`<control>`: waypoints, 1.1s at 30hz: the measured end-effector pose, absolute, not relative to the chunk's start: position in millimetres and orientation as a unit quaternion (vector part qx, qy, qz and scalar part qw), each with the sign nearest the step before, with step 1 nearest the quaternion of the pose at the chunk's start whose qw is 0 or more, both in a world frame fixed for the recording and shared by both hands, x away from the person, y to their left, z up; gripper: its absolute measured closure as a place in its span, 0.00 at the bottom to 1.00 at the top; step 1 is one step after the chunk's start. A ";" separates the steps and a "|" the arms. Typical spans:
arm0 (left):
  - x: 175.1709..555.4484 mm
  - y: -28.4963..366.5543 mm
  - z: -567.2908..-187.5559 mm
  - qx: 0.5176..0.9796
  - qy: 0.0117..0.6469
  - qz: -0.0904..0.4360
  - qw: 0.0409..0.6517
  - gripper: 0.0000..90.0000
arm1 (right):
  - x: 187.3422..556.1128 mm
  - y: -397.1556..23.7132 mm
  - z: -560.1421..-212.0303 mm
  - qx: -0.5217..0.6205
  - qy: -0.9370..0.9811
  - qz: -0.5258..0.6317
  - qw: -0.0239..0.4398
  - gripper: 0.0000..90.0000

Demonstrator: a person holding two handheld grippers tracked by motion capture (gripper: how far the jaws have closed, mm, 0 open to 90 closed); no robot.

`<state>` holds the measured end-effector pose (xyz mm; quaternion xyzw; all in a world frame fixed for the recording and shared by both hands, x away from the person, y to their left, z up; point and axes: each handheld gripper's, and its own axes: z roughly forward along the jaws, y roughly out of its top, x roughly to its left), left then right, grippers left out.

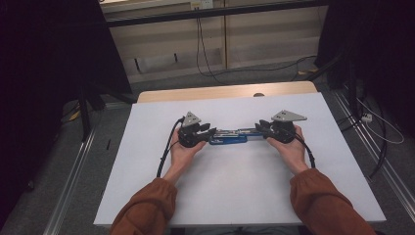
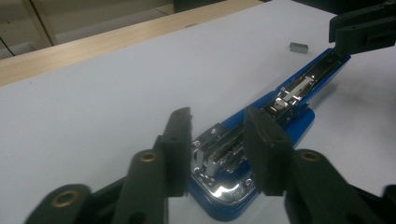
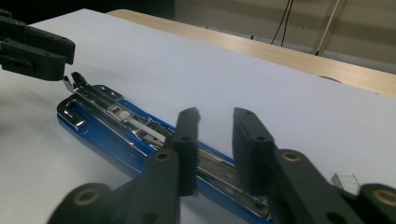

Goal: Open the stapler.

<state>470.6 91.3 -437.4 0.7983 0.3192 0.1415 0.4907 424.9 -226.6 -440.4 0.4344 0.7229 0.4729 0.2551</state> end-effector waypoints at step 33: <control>434.7 126.4 -422.5 0.783 0.331 0.155 0.504 0.06 | 415.5 -245.8 -430.5 0.456 0.688 0.500 0.262 0.09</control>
